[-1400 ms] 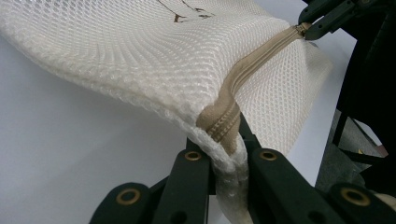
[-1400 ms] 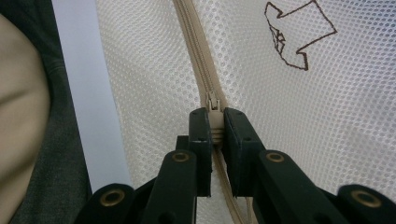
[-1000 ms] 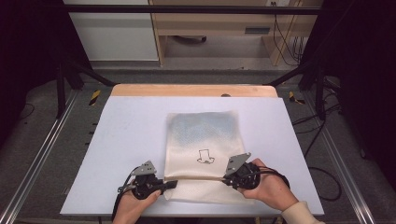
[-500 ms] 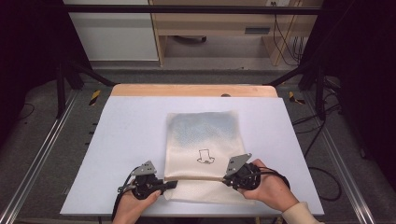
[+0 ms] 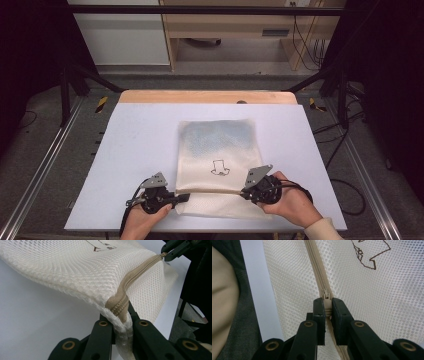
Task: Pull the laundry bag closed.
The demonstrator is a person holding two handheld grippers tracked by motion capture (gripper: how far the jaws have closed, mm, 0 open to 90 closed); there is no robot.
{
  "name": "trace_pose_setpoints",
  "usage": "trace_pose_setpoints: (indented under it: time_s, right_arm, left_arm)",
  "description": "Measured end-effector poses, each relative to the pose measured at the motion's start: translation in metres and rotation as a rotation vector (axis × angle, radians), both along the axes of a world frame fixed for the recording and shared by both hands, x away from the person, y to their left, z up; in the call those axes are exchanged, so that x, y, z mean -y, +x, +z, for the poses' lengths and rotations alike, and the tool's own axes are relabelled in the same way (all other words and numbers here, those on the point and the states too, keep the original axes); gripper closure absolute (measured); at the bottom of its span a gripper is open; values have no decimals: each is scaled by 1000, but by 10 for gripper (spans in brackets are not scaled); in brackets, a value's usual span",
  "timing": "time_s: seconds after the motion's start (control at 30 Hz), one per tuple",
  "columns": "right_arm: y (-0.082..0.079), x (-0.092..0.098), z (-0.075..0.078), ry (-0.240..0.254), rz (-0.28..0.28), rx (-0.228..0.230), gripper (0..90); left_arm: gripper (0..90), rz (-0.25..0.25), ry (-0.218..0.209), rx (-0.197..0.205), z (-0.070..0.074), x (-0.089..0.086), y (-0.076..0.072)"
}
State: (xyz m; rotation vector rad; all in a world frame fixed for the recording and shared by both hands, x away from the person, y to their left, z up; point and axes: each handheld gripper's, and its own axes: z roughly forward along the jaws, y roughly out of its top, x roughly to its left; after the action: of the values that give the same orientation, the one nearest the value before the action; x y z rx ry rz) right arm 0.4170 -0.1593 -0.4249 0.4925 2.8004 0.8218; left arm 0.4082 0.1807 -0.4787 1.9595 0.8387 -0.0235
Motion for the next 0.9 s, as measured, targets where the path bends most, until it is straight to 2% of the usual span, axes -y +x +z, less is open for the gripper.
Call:
trace_pose_setpoints:
  time_s: [0.3, 0.9]
  right_arm:
    - [0, 4, -1, -9, -7, 0, 822]
    - [-2, 23, -3, 1, -51, -3, 822]
  left_arm:
    - [871, 2, -5, 0, 0, -1, 0]
    - [871, 11, -3, 0, 1, -3, 1]
